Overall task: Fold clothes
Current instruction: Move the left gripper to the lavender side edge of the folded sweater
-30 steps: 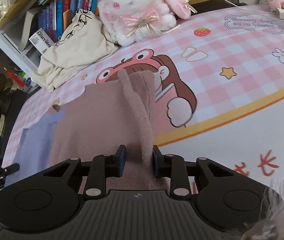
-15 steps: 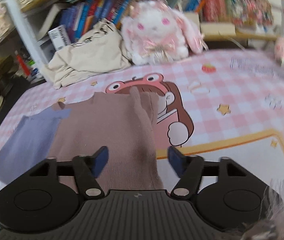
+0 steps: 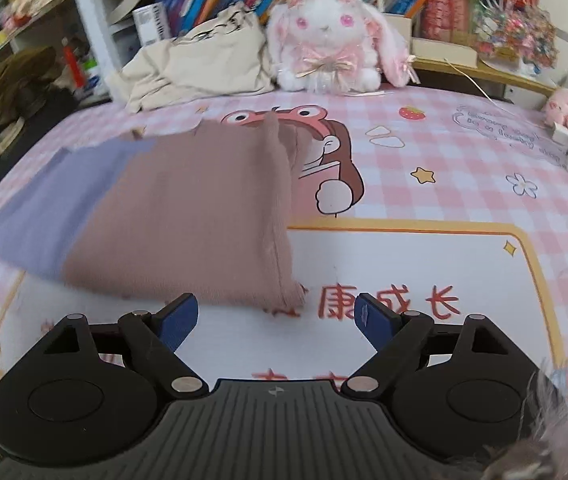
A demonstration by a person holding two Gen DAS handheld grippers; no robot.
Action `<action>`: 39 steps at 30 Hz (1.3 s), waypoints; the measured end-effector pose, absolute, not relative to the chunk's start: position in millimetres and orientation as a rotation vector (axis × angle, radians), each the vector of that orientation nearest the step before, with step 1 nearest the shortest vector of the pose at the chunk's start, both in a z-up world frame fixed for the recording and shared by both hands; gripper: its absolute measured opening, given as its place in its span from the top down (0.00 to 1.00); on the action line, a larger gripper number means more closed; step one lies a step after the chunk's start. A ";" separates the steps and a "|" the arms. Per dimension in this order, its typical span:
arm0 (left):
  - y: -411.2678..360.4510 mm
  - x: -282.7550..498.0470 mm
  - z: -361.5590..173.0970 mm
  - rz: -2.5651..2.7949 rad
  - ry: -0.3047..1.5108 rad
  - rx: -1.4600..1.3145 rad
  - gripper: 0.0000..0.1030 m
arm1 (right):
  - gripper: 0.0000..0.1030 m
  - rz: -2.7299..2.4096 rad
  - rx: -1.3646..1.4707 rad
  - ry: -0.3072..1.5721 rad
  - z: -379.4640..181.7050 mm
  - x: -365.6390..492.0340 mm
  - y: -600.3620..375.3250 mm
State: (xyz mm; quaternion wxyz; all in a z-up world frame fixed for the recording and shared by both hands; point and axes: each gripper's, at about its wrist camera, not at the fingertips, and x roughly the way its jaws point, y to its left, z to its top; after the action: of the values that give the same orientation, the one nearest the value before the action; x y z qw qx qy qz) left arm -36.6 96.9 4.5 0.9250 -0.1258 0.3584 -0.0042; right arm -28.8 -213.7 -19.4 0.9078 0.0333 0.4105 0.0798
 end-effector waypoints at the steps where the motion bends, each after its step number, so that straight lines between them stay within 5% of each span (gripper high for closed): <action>1: 92.1 -40.1 3.2 -0.004 0.741 -0.260 0.14 | 0.17 0.177 0.056 0.847 -19.2 -32.2 -215.3; 19: 58.6 -70.2 -11.9 0.056 0.815 -0.369 0.14 | 0.17 0.322 -0.057 0.839 -20.9 -57.6 -226.3; 39: 140.7 -28.7 -40.8 0.094 0.832 -0.801 0.14 | 0.13 0.230 -0.070 0.832 -10.8 -40.4 -195.0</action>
State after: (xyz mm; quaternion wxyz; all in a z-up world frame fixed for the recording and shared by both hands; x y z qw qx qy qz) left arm -28.7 140.7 -40.8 0.8368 -0.3783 0.3933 0.0443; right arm -40.4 -195.0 -10.8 0.9076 -0.0339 0.4032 0.1116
